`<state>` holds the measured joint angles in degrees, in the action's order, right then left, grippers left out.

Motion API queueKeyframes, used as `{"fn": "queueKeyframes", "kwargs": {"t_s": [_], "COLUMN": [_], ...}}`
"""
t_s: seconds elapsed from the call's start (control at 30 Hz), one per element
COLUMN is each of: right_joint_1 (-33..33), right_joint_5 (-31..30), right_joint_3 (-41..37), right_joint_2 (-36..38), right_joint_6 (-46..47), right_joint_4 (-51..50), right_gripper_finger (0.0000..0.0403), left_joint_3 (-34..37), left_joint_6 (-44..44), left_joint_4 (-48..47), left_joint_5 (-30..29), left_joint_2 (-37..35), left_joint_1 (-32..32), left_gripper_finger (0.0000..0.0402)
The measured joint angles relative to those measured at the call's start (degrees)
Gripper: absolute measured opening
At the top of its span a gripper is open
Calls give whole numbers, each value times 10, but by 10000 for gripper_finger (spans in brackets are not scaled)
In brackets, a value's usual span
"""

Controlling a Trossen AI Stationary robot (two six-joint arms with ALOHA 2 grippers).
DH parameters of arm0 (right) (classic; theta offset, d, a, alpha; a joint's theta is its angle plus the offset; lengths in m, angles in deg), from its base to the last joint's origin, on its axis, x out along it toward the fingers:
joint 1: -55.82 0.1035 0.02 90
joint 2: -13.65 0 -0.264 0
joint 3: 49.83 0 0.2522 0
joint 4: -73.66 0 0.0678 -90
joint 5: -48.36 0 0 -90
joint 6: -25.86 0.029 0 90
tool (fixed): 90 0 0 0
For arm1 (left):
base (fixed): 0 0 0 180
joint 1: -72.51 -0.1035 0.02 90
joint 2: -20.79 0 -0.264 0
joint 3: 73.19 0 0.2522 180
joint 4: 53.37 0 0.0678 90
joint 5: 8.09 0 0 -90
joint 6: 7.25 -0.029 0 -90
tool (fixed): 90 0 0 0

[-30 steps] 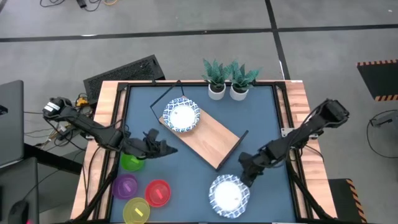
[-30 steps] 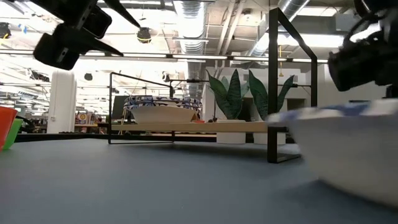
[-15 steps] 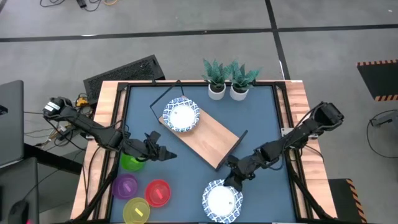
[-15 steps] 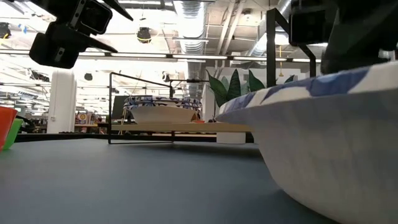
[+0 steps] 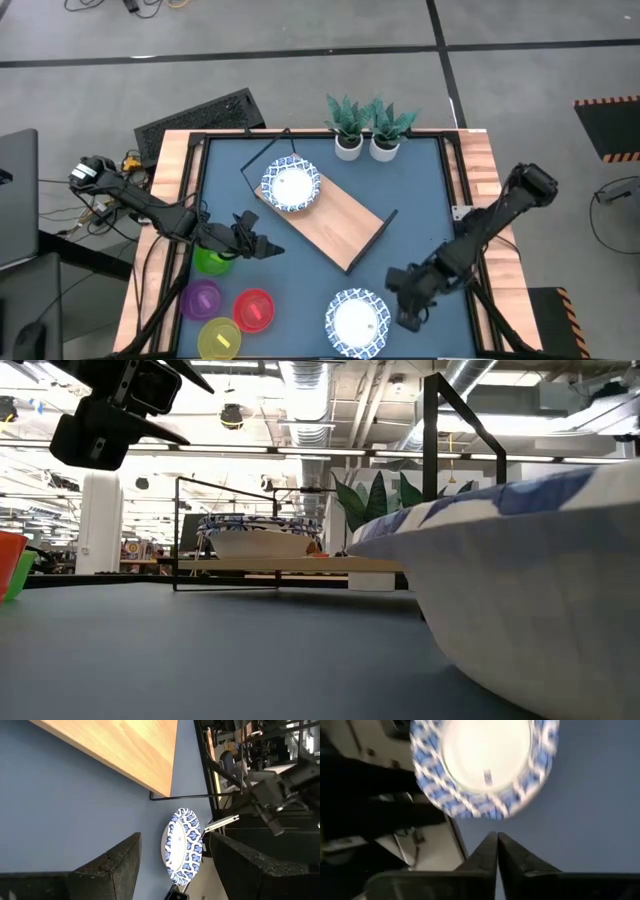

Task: Place and stack bowls onto a shelf
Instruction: Move the blue bowl to the bottom middle of the table

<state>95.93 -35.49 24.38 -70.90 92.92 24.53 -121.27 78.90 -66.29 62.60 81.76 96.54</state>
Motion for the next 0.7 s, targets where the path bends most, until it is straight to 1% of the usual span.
{"fn": "queueKeyframes", "kwargs": {"t_s": [0.03, 0.2, 0.37, 0.47, 0.57, 0.6, 0.7], "right_joint_1": [11, 54, 70, 55, 25, 13, -19], "right_joint_5": [0, 5, 22, 27, 27, 21, -44], "right_joint_3": [1, 2, 28, 60, 105, 124, 178], "right_joint_2": [-7, -66, -139, -180, -213, -223, -240], "right_joint_6": [9, 54, 58, 13, -78, -116, -206], "right_joint_4": [-8, 11, 12, 12, 11, 8, -33], "right_gripper_finger": [18, 19, 19, 18, 18, 18, 19], "left_joint_3": [0, 0, 0, 0, 0, 0, 0], "left_joint_6": [0, -8, -10, -10, -10, -10, -10], "left_joint_4": [-1, -1, -1, -1, -1, -1, -1], "left_joint_5": [0, 0, -1, -1, 1, 3, 5], "left_joint_2": [0, 0, 0, 0, 0, 0, 0], "left_joint_1": [0, 0, 0, 0, 0, 0, 0], "left_gripper_finger": [220, 220, 220, 220, 220, 220, 220]}}
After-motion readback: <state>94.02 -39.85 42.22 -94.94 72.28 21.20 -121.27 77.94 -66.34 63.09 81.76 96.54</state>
